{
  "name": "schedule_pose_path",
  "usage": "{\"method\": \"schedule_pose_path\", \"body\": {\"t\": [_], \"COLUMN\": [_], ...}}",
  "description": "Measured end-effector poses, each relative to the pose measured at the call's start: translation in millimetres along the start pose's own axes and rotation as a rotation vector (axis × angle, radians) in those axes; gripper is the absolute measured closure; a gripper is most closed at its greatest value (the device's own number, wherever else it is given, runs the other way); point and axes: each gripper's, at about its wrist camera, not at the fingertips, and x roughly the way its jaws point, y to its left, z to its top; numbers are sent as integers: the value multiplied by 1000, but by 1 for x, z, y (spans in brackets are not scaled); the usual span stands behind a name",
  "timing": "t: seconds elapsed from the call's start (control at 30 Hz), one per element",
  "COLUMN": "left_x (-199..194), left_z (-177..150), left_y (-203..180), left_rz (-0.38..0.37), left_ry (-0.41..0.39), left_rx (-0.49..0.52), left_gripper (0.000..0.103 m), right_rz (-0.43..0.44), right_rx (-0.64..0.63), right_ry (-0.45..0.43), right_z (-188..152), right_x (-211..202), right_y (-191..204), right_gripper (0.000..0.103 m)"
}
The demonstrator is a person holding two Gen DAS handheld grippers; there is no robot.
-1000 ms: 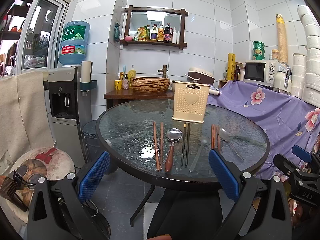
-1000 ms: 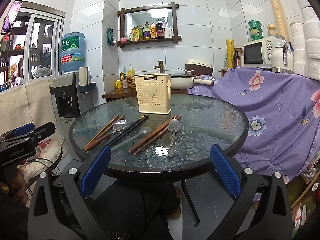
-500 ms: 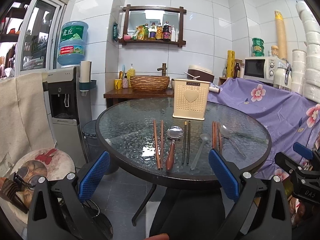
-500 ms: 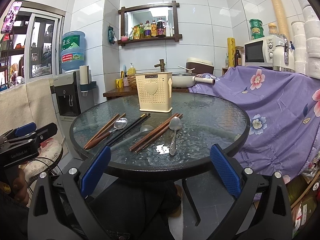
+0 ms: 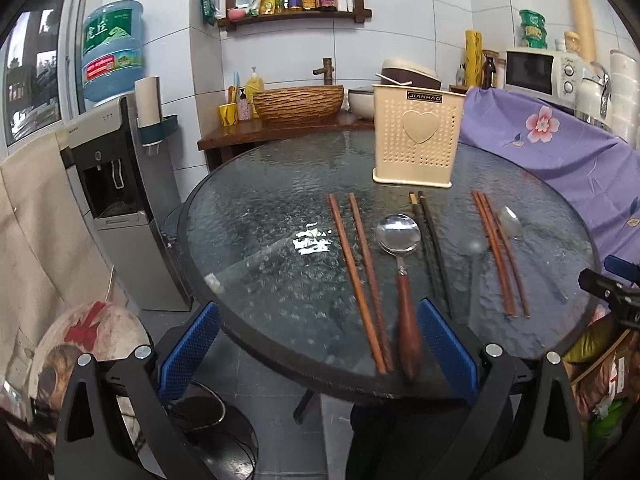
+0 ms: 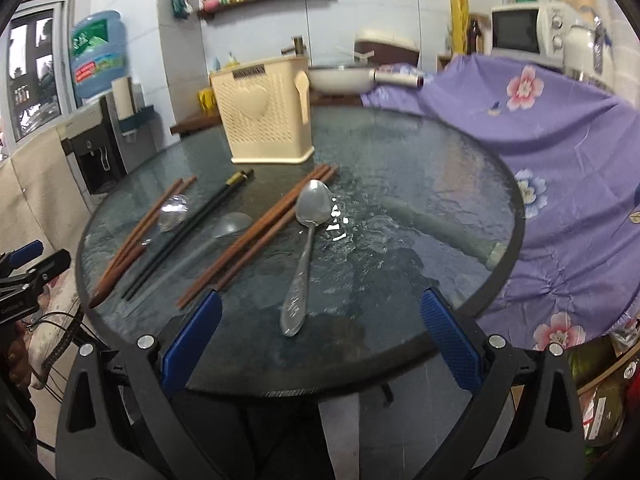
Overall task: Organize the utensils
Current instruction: 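Grasp the silver spoon with the right tool while the left tool grasps a wooden chopstick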
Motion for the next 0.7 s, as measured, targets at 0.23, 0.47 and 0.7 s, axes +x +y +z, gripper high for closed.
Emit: {"method": "schedule_pose_path", "body": {"t": [0.23, 0.47, 0.7], "left_x": [38, 68, 93], "left_z": [24, 38, 43], "left_y": [5, 9, 10], "left_rz": [4, -33, -82], "left_ry": [72, 141, 209], "left_rx": [49, 40, -2], "left_gripper": [30, 42, 51], "right_rz": [-43, -51, -49], "right_rx": [-92, -136, -108], "right_ry": [101, 181, 237], "right_z": [31, 40, 53], "right_x": [47, 73, 98], "right_y": [0, 10, 11], "right_gripper": [16, 30, 37]}}
